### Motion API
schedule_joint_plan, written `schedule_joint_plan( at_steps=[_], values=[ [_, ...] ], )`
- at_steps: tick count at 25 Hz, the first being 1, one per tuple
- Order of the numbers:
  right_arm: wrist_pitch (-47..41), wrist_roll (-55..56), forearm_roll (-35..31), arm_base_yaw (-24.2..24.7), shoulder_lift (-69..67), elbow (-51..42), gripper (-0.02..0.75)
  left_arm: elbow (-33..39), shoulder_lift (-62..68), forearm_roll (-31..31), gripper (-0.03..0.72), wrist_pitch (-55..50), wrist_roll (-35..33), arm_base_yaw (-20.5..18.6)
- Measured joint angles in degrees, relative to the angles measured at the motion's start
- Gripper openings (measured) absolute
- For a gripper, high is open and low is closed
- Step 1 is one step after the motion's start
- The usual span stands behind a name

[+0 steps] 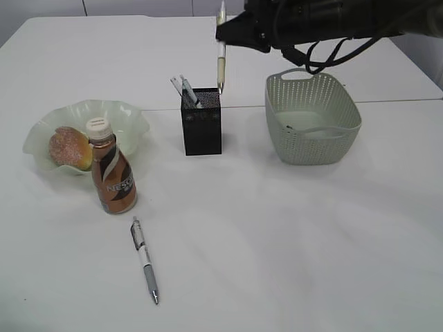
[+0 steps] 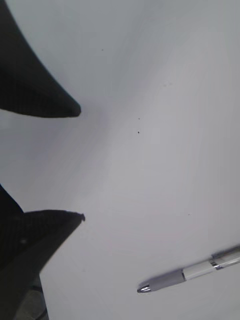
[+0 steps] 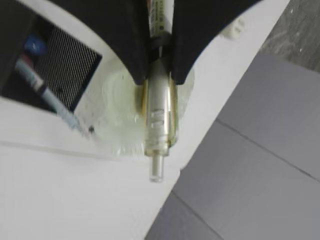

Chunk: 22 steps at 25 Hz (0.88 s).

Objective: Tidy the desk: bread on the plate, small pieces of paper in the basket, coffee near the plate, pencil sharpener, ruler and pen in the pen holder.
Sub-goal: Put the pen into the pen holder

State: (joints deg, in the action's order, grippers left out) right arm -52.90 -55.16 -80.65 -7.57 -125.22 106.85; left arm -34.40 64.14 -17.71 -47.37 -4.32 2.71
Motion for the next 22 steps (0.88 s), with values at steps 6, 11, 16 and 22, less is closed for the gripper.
schedule_joint_plan(
  at_steps=[6, 11, 16, 22],
  values=[
    [2.7, -17.5, -17.0, -0.1, -2.7, -0.1, 0.057, 0.0, 0.0, 0.0, 0.433, -1.3, 0.0, 0.0],
    [3.3, -25.1, -20.2, -0.1, -7.0, 1.7, 0.057, 0.0, 0.0, 0.0, 0.433, -2.5, 0.0, 0.0],
    [3.6, -30.5, -20.4, -0.1, -11.9, 7.4, 0.057, 0.0, 0.0, 0.0, 0.433, -2.5, 0.0, 0.0],
    [3.7, -38.2, -20.7, -0.8, -14.2, 10.7, 0.057, 0.0, 0.0, 0.2, 0.433, -2.5, 0.0, 0.0]
  ],
)
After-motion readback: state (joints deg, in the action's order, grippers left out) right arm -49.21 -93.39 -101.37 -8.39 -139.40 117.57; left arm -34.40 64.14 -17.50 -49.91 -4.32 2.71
